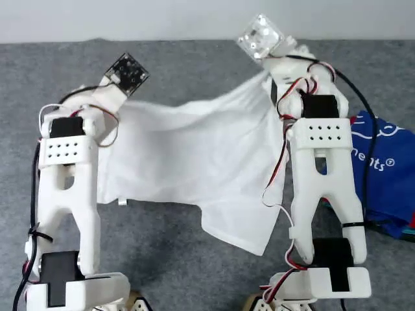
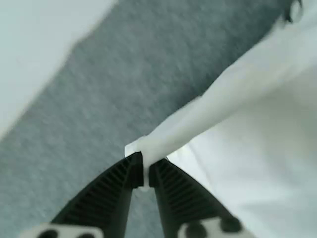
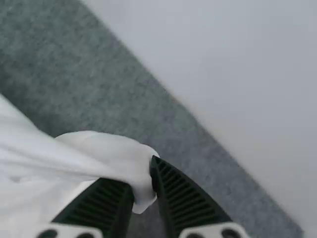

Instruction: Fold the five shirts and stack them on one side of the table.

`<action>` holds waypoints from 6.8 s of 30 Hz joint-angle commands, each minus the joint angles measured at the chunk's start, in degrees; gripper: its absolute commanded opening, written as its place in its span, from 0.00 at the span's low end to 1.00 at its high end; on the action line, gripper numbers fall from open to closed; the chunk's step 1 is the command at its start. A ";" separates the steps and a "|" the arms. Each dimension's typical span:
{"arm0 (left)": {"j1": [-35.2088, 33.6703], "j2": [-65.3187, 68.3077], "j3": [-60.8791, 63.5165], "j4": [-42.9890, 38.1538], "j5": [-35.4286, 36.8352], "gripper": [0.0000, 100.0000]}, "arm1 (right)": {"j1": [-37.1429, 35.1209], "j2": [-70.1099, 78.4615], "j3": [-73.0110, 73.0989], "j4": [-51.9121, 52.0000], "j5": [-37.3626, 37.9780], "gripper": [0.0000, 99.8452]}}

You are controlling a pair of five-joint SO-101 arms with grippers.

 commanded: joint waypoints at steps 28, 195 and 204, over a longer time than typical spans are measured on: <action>-4.57 0.18 14.99 5.63 -0.35 0.01 | -8.57 -13.23 13.45 51.74 -1.14 0.01; -1.58 38.68 -24.31 6.51 22.77 0.01 | -6.20 -23.60 48.62 -2.24 -21.89 0.01; -4.13 46.86 -38.46 16.35 26.29 0.01 | -6.11 -15.96 44.66 -0.75 -22.15 0.01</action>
